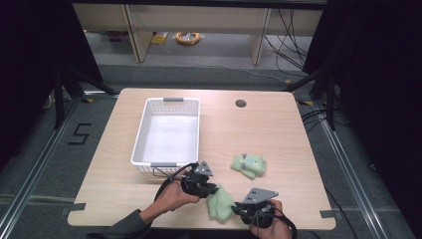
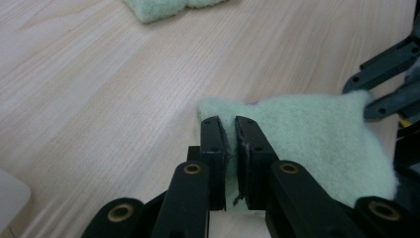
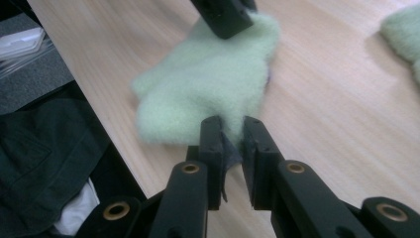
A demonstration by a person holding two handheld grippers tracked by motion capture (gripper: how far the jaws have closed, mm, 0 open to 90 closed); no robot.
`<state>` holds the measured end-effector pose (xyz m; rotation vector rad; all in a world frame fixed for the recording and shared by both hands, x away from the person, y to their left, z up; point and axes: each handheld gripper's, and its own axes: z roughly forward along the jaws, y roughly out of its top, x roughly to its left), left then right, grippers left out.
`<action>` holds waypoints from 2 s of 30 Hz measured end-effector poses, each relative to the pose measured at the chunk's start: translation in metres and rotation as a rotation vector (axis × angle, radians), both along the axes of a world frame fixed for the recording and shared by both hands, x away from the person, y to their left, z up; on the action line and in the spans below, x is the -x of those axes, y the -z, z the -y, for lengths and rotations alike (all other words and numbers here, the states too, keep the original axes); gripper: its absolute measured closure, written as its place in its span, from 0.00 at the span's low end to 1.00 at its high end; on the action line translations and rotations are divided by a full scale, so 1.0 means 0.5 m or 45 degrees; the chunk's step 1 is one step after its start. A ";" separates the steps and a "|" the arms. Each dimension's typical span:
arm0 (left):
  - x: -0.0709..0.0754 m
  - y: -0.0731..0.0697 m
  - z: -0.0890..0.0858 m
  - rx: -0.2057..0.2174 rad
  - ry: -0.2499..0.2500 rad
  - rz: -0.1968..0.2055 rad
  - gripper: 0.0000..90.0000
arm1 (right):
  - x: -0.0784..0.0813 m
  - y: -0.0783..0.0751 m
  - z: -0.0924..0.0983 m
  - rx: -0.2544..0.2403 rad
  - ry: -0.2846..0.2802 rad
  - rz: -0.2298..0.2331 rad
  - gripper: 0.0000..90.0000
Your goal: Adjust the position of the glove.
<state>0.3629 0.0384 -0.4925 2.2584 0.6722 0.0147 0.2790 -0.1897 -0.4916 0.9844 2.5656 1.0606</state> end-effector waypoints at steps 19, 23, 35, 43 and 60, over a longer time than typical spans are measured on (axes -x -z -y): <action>0.012 -0.006 -0.016 0.170 -0.122 -0.041 0.92 | -0.082 -0.047 0.035 0.065 -0.041 0.060 0.91; 0.015 0.004 -0.015 0.172 -0.144 -0.052 0.92 | -0.108 -0.045 0.035 0.087 -0.085 0.048 0.90; 0.023 0.027 -0.020 0.208 -0.210 -0.092 0.91 | -0.141 -0.019 0.028 0.217 -0.152 0.017 0.87; 0.030 0.030 -0.029 0.208 -0.242 -0.124 0.80 | -0.147 -0.008 0.035 0.199 -0.130 0.039 0.76; 0.052 0.004 -0.068 0.245 -0.318 -0.090 0.43 | -0.171 -0.074 0.119 0.113 0.090 0.131 0.57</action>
